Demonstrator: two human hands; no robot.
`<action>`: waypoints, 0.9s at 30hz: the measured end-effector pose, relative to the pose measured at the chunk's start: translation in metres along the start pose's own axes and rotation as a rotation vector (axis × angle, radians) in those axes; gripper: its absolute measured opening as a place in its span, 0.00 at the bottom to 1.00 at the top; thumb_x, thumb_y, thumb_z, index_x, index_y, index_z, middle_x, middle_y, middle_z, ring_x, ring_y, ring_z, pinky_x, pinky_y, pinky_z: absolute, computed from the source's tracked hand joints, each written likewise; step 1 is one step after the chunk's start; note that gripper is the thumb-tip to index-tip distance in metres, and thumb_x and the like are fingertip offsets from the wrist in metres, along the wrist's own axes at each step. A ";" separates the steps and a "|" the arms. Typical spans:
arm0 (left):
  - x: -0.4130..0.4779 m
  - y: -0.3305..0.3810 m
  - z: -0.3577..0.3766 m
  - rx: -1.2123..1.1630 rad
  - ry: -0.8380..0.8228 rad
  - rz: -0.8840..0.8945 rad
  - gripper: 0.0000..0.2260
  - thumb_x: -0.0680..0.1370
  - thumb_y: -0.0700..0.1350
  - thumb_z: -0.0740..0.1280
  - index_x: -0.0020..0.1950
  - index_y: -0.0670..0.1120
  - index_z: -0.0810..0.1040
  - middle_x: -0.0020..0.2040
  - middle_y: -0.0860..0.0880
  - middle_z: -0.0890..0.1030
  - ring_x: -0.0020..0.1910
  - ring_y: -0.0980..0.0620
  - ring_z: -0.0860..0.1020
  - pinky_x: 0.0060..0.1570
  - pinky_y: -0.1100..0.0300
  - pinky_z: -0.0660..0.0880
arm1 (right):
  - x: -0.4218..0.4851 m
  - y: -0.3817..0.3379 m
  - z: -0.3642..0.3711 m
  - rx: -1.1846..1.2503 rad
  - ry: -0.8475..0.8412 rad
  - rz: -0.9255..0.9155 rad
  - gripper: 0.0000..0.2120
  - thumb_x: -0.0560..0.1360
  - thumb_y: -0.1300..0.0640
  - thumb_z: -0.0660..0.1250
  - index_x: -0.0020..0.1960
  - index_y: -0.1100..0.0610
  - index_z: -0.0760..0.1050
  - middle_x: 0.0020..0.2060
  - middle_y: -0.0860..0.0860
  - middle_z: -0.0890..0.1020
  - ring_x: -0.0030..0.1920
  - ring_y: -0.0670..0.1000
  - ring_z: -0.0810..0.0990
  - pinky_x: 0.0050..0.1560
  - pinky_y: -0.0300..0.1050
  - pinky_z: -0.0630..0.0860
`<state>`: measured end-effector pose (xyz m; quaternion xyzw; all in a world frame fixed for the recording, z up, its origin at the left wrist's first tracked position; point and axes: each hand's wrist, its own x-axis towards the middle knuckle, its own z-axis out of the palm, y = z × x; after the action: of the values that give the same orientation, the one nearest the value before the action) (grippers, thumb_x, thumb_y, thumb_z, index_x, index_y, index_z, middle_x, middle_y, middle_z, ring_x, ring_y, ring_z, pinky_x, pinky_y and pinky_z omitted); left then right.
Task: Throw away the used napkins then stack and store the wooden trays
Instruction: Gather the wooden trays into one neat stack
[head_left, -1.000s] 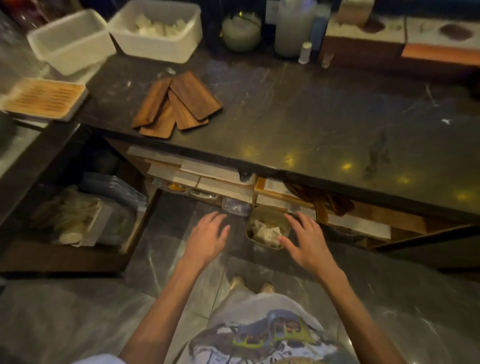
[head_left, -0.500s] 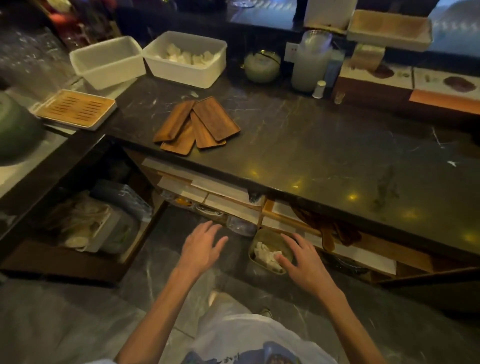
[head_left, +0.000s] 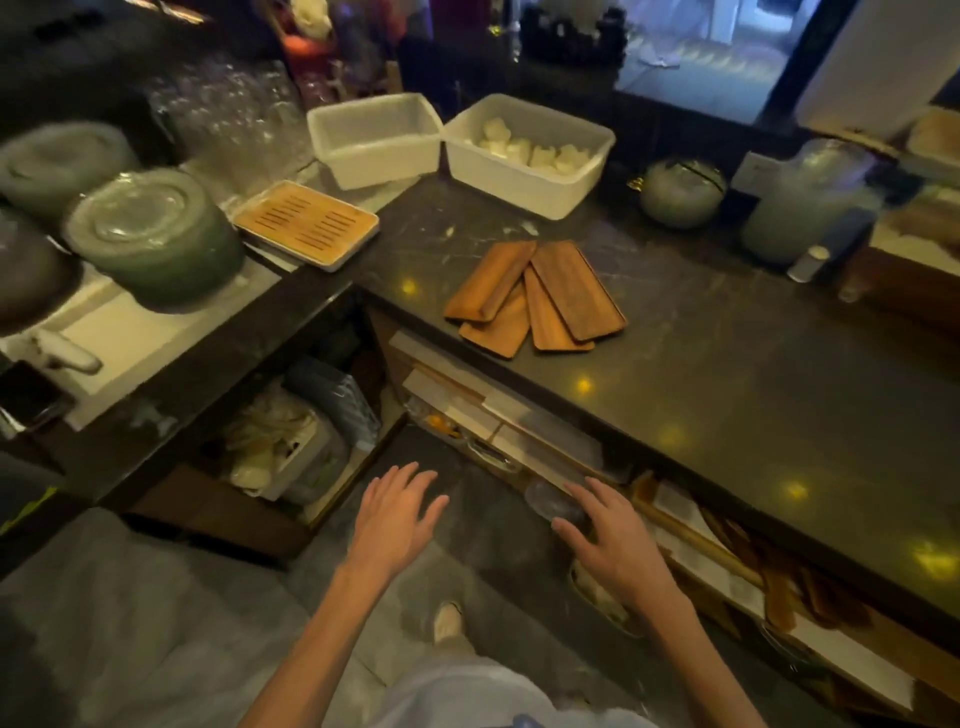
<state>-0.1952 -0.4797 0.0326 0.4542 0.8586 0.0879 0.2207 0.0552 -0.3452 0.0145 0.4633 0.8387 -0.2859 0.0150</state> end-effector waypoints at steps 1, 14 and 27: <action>0.008 -0.010 -0.009 -0.001 0.002 -0.005 0.22 0.81 0.59 0.55 0.74 0.54 0.66 0.76 0.50 0.64 0.77 0.49 0.59 0.76 0.48 0.56 | 0.012 -0.011 0.003 0.009 0.001 0.000 0.29 0.75 0.33 0.55 0.74 0.39 0.57 0.76 0.47 0.62 0.76 0.50 0.58 0.73 0.53 0.61; 0.168 -0.020 -0.087 -0.020 0.010 0.234 0.17 0.82 0.54 0.57 0.69 0.51 0.73 0.70 0.52 0.73 0.71 0.54 0.68 0.72 0.52 0.63 | 0.113 -0.074 -0.012 0.261 0.097 0.184 0.27 0.77 0.36 0.58 0.73 0.41 0.62 0.74 0.43 0.65 0.74 0.45 0.61 0.71 0.46 0.61; 0.355 0.059 -0.121 -0.067 -0.055 0.452 0.16 0.81 0.53 0.58 0.67 0.50 0.73 0.62 0.51 0.78 0.62 0.54 0.76 0.64 0.52 0.72 | 0.238 -0.013 -0.081 0.411 0.237 0.383 0.25 0.78 0.42 0.61 0.72 0.50 0.67 0.69 0.48 0.73 0.67 0.46 0.70 0.65 0.40 0.65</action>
<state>-0.3805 -0.1493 0.0541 0.6296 0.7254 0.1512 0.2338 -0.0716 -0.1276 0.0191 0.6365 0.6565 -0.3856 -0.1231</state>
